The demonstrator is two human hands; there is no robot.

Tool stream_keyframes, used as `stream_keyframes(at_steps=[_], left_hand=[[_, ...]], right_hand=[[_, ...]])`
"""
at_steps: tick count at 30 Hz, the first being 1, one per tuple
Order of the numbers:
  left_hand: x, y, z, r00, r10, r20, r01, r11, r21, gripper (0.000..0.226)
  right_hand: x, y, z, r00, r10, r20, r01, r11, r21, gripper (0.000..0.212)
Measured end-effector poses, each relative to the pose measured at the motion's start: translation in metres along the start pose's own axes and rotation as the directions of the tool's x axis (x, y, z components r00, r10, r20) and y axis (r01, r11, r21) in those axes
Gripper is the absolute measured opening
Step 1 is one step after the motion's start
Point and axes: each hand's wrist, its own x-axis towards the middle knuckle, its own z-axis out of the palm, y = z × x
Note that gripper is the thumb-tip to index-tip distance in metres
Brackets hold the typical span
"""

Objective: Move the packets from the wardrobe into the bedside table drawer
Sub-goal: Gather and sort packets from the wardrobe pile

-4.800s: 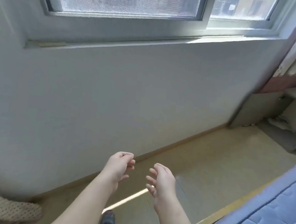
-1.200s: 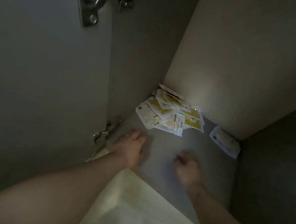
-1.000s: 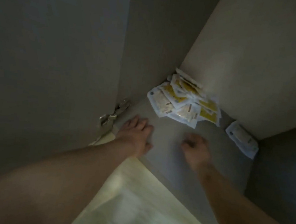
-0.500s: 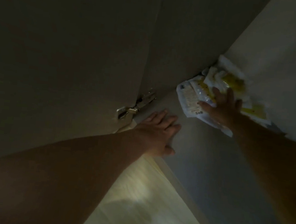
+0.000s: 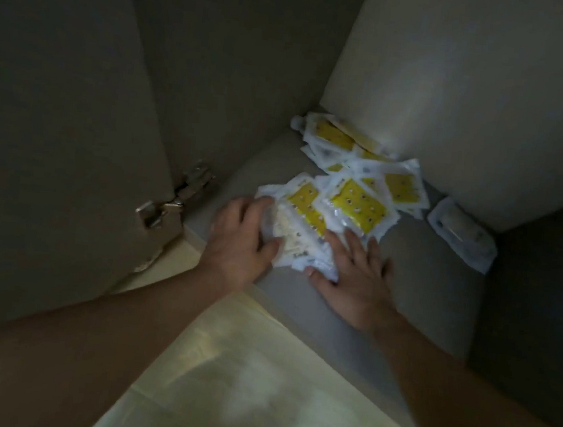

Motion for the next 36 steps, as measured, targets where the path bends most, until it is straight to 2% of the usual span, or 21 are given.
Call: stream_keyframes(at_steps=[1,2,4,5,7,9,12,15,18,21,23,26,27,28,29,30,31,32,33,35,36], left_hand=[[0.002,0.006,0.002,0.998,0.046,0.038,-0.049,0.995,0.084,0.087],[0.002,0.010,0.006,0.988,0.083,0.133,-0.107,0.977,0.183,0.082],[0.002,0.015,0.012,0.926,0.092,0.365,-0.234,0.901,0.367,0.074],[-0.001,0.017,0.015,0.897,0.081,0.434,-0.280,0.864,0.418,0.073],[-0.012,0.019,0.016,0.875,0.064,0.480,-0.311,0.833,0.456,0.073],[-0.024,0.023,0.017,0.873,0.048,0.485,-0.302,0.834,0.461,0.079],[-0.036,0.027,0.016,0.855,0.034,0.517,-0.329,0.806,0.492,0.103],[-0.037,0.024,0.009,0.820,0.036,0.572,-0.413,0.728,0.547,0.123],[-0.041,0.022,0.008,0.824,0.080,0.561,-0.466,0.659,0.591,0.106],[-0.051,0.023,0.009,0.858,0.120,0.499,-0.434,0.689,0.581,0.079],[-0.056,0.021,0.007,0.850,0.283,0.445,-0.487,0.743,0.459,0.065],[-0.053,0.014,0.002,0.715,0.633,0.299,-0.698,0.615,0.367,0.035],[-0.051,0.012,0.000,0.709,0.646,0.282,-0.705,0.634,0.318,0.039],[-0.053,0.014,-0.003,0.747,0.595,0.297,-0.659,0.723,0.208,0.052],[-0.058,0.018,-0.007,0.827,0.494,0.269,-0.533,0.841,0.093,0.059],[-0.062,0.022,-0.010,0.907,0.338,0.253,-0.349,0.937,-0.001,0.056],[-0.063,0.024,-0.011,0.958,0.182,0.220,-0.161,0.981,-0.110,0.044],[-0.062,0.024,-0.012,0.981,0.032,0.191,0.018,0.967,-0.252,0.029],[-0.061,0.024,-0.012,0.975,-0.112,0.194,0.184,0.893,-0.411,0.016],[-0.055,0.026,-0.013,0.897,-0.346,0.276,0.442,0.655,-0.613,0.006],[-0.053,0.027,-0.013,0.847,-0.404,0.344,0.526,0.555,-0.645,0.006]], right_hand=[[-0.013,0.001,0.006,1.000,0.007,0.001,-0.007,1.000,0.005,0.073],[-0.027,0.002,0.011,1.000,0.012,0.008,-0.012,1.000,0.007,0.076],[-0.050,0.006,0.021,1.000,0.026,-0.001,-0.026,1.000,0.012,0.087],[-0.059,0.007,0.025,0.999,0.036,-0.008,-0.036,0.999,0.020,0.093],[-0.075,0.010,0.033,0.998,0.063,-0.027,-0.061,0.997,0.053,0.092],[-0.086,0.010,0.039,0.995,0.086,-0.056,-0.083,0.994,0.065,0.079],[-0.092,0.006,0.042,0.989,0.108,-0.097,-0.101,0.992,0.074,0.071],[-0.092,0.004,0.040,0.987,0.116,-0.110,-0.103,0.988,0.116,0.067],[-0.097,0.003,0.040,0.984,0.117,-0.132,-0.103,0.989,0.109,0.064],[-0.103,0.005,0.040,0.985,0.116,-0.131,-0.103,0.989,0.102,0.061],[-0.106,0.007,0.039,0.983,0.133,-0.126,-0.119,0.986,0.115,0.061],[-0.112,0.010,0.039,0.979,0.167,-0.120,-0.152,0.980,0.126,0.060],[-0.113,0.011,0.039,0.976,0.178,-0.123,-0.162,0.978,0.129,0.059],[-0.114,0.011,0.039,0.974,0.189,-0.123,-0.172,0.975,0.138,0.058],[-0.115,0.011,0.038,0.972,0.202,-0.117,-0.183,0.971,0.152,0.058],[-0.115,0.009,0.037,0.971,0.211,-0.111,-0.191,0.967,0.170,0.057],[-0.115,0.007,0.036,0.970,0.216,-0.108,-0.194,0.963,0.188,0.056],[-0.116,0.005,0.035,0.971,0.215,-0.109,-0.190,0.960,0.204,0.055],[-0.117,0.002,0.035,0.972,0.208,-0.114,-0.180,0.960,0.214,0.055],[-0.119,0.000,0.036,0.976,0.177,-0.125,-0.148,0.966,0.210,0.055],[-0.121,0.000,0.037,0.980,0.155,-0.126,-0.128,0.971,0.203,0.056]])
